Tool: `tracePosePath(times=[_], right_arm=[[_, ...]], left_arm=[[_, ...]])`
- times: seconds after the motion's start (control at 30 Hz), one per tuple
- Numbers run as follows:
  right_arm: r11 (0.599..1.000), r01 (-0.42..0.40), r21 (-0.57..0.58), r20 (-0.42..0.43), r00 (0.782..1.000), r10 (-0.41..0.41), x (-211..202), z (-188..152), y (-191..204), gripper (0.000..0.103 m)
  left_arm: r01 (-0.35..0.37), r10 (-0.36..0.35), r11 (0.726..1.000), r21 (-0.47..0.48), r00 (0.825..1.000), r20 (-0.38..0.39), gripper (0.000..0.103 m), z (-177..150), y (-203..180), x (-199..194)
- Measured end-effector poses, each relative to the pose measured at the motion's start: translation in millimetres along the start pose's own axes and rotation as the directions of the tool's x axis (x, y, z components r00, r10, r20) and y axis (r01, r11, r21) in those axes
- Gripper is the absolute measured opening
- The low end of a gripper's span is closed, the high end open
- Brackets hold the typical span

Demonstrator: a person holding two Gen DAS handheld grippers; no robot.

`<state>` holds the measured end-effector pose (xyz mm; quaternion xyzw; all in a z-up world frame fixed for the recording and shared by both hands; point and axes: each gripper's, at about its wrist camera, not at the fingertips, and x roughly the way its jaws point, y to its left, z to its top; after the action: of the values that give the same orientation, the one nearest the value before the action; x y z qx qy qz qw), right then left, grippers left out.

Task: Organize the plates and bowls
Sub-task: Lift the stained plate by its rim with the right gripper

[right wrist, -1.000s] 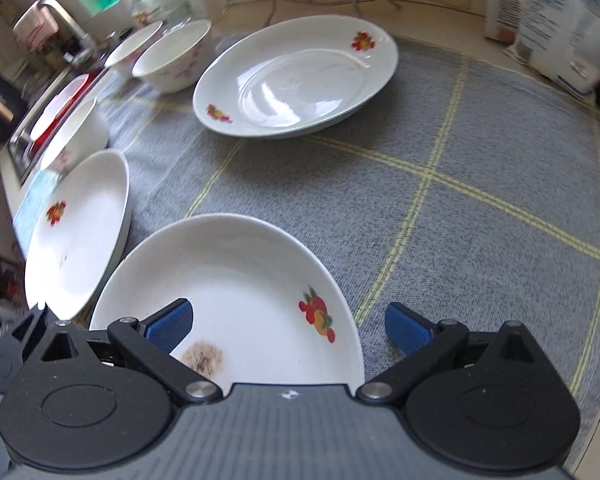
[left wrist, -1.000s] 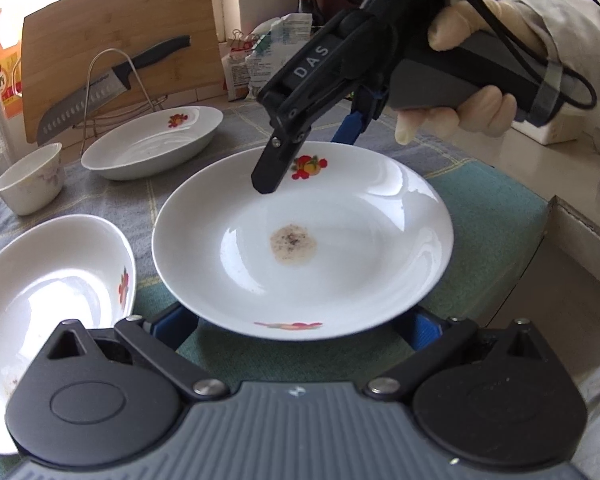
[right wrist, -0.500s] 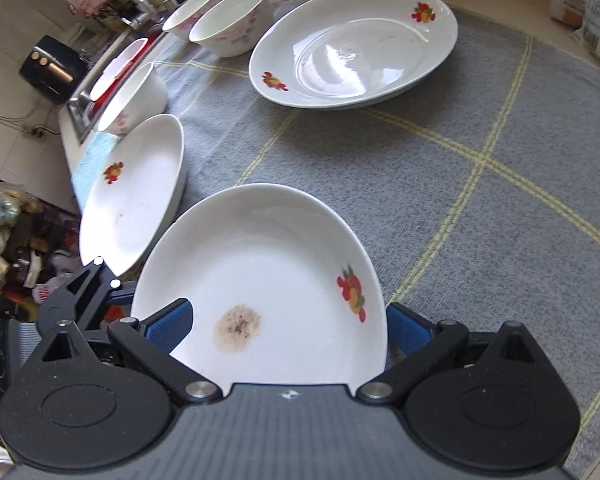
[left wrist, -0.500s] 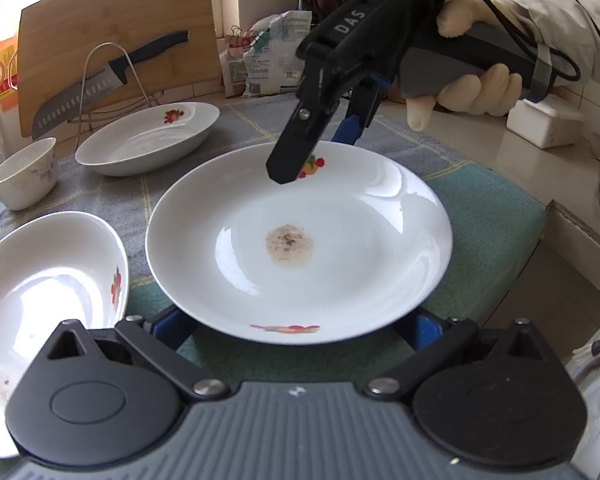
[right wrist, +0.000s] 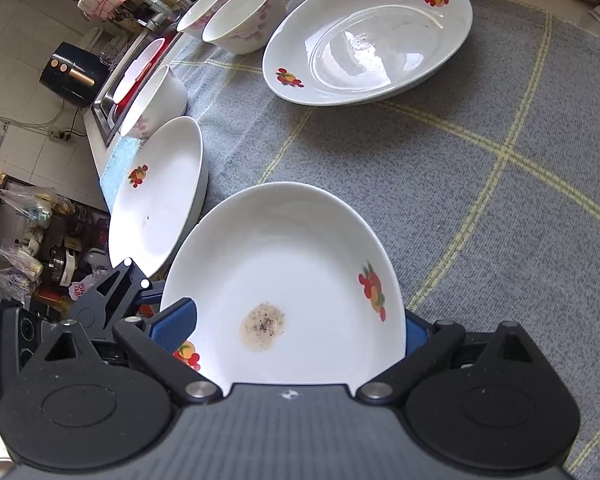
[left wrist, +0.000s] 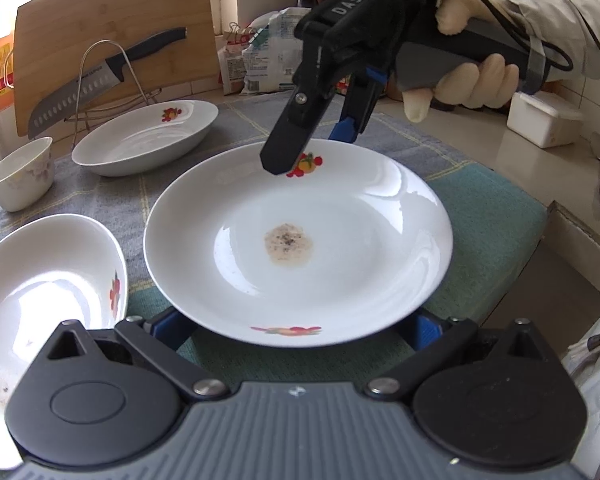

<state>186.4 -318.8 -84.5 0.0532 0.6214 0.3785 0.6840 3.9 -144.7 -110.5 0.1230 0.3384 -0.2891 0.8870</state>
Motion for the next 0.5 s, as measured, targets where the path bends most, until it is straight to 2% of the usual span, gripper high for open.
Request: tracePosePath(times=[0.23,0.5], right_arm=[[1.000,0.018,-0.005,0.009,1.000,-0.018,-0.5,-1.9,1.4,0.102],[1.000,0.027,-0.005,0.026,0.999,-0.027,-7.2,-2.6,1.9,0.102]], left_arm=[[-0.022,0.023,0.999,0.031,1.000,-0.002,0.102,3.8,-4.1,0.0],[0.001,0.000,1.000,0.024,1.000,-0.008,0.102,11.6,0.3,0.1]])
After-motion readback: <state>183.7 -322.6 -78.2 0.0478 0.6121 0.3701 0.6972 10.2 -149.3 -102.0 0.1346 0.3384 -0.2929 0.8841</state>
